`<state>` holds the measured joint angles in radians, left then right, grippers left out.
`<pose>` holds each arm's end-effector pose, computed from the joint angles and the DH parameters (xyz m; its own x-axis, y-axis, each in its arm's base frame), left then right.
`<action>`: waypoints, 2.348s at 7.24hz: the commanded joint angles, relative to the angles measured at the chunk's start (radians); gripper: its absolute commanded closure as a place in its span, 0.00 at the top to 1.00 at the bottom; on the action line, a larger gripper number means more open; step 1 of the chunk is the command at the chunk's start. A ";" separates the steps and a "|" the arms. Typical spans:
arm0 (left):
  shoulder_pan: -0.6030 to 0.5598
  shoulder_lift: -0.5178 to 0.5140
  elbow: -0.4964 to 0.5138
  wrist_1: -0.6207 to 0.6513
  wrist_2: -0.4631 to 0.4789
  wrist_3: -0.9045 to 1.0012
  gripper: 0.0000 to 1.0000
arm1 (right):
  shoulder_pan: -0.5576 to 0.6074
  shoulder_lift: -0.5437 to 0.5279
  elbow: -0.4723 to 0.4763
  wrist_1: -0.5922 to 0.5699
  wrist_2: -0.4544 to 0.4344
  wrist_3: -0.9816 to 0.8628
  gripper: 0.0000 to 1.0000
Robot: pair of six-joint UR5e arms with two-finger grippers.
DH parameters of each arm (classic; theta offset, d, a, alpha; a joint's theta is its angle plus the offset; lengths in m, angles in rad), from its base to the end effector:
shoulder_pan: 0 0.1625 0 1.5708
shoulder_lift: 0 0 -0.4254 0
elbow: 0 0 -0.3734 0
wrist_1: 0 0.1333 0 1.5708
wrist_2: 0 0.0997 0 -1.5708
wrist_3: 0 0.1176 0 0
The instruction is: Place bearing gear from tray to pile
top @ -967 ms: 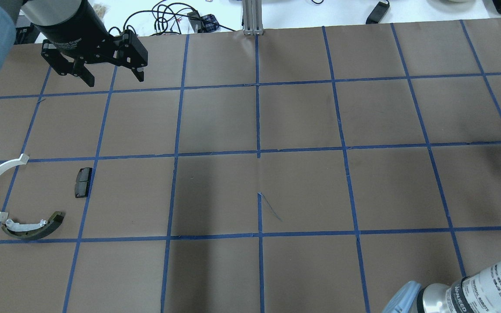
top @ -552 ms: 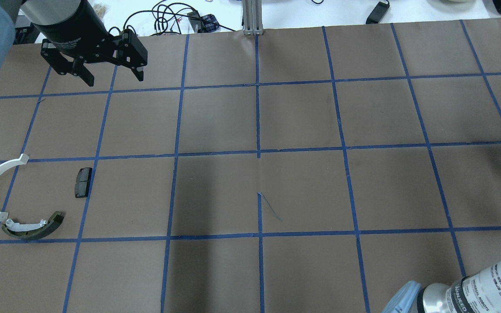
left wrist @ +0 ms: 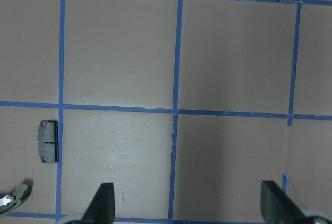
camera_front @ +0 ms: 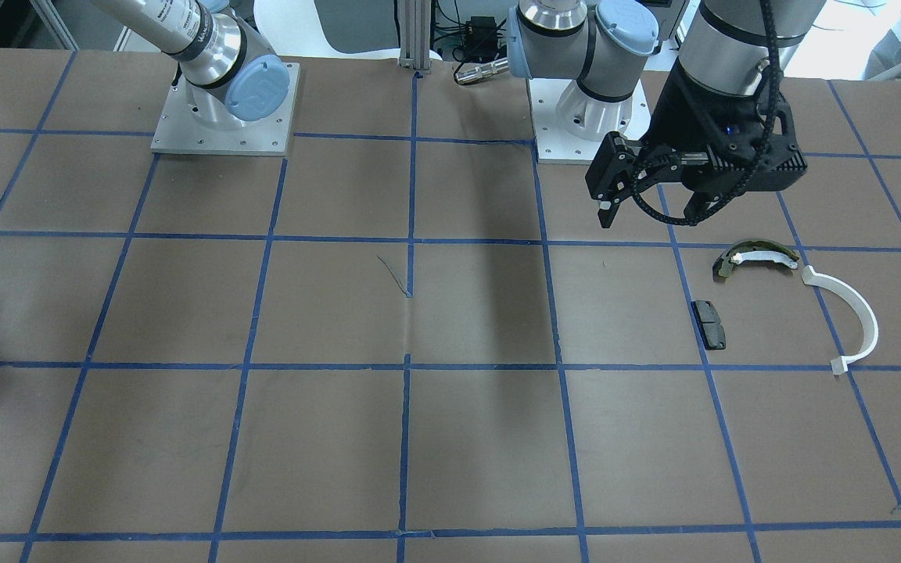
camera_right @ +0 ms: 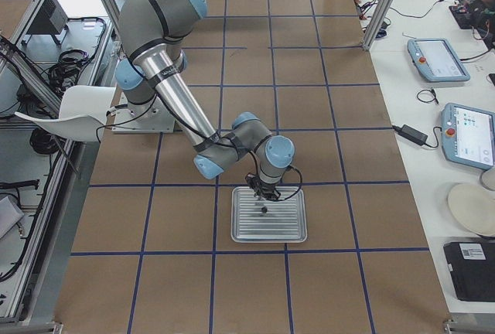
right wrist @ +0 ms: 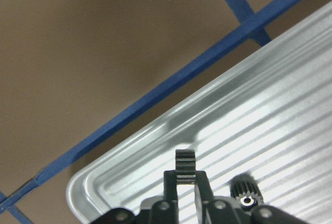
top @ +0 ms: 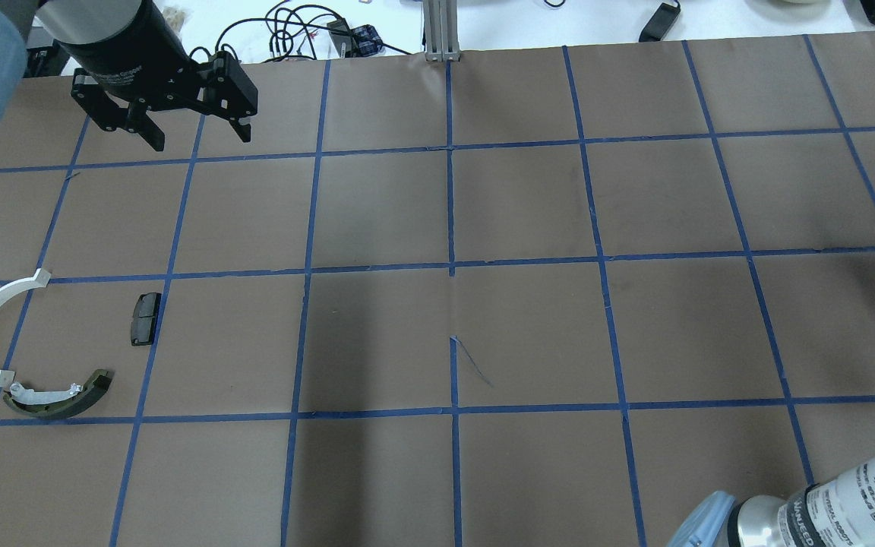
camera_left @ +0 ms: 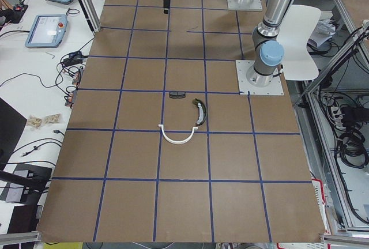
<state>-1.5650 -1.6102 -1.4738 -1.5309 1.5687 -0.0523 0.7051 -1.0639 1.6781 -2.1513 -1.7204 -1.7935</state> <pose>-0.1306 -0.5010 0.5017 -0.9983 -0.0576 0.0072 -0.0580 0.9936 -0.0971 -0.3875 -0.4818 0.1996 -0.5999 -0.7973 -0.0658 -0.7969 0.5882 0.1378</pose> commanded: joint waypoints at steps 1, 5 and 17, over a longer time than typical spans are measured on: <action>-0.001 0.001 -0.006 0.000 0.002 0.000 1.00 | 0.017 -0.083 -0.001 0.060 0.005 0.079 0.00; -0.003 0.000 -0.017 0.002 0.004 -0.001 1.00 | 0.300 -0.252 0.011 0.379 0.103 0.632 0.00; -0.006 0.001 -0.023 -0.075 -0.001 -0.040 1.00 | 1.255 -0.041 0.114 -0.105 0.502 2.154 0.00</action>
<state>-1.5532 -1.6076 -1.4990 -1.5567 1.5711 -0.0934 1.9147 -1.1581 1.7906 -2.1668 -1.2250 0.2998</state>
